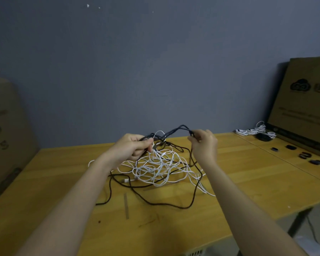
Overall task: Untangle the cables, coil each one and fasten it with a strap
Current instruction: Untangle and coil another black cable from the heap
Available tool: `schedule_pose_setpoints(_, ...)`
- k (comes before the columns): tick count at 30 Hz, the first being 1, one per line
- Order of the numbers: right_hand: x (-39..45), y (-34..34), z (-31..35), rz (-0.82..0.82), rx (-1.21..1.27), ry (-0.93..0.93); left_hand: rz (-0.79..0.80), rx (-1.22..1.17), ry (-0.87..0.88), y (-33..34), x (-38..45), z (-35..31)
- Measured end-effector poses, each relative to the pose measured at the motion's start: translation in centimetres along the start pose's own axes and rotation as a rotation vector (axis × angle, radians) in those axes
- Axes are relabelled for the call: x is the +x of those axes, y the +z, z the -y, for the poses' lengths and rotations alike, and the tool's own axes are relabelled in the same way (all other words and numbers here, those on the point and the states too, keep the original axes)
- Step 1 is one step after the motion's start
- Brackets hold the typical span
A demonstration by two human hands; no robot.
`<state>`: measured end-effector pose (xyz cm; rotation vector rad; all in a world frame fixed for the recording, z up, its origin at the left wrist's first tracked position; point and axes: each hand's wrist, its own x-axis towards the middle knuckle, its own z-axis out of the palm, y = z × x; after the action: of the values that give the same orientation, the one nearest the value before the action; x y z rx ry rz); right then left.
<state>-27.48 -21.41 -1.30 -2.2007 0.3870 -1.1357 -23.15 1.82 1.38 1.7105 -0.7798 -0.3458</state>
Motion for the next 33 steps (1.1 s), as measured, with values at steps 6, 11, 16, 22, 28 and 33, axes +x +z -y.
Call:
schedule_pose_setpoints(6, 0.1, 1.5, 0.0, 0.004, -0.064, -0.027, -0.13, -0.048, 0.02, -0.6, -0.1, 0.9)
schedule_pose_setpoints(11, 0.7, 1.2, -0.3, 0.152, -0.541, -0.202, -0.223, -0.112, 0.051, -0.3, 0.3, 1.3)
schedule_pose_setpoints(16, 1.5, 1.4, 1.5, 0.479, 0.205, 0.155, -0.271, -0.04, 0.109, 0.5, 0.9, 0.7)
schedule_pose_setpoints(22, 0.2, 1.6, 2.7, 0.705, 0.594, 0.321, -0.228, -0.011, 0.102, 0.9, 1.6, 0.7)
schedule_pose_setpoints(28, -1.1, 2.8, 3.1, 0.608, 0.527, 0.191, -0.372, 0.027, 0.069, 2.1, 1.9, 0.8)
schedule_pose_setpoints(33, 0.2, 1.0, -0.2, 0.644, 0.107, 0.027, -0.596, 0.051, 0.069, 1.1, 1.5, 1.0)
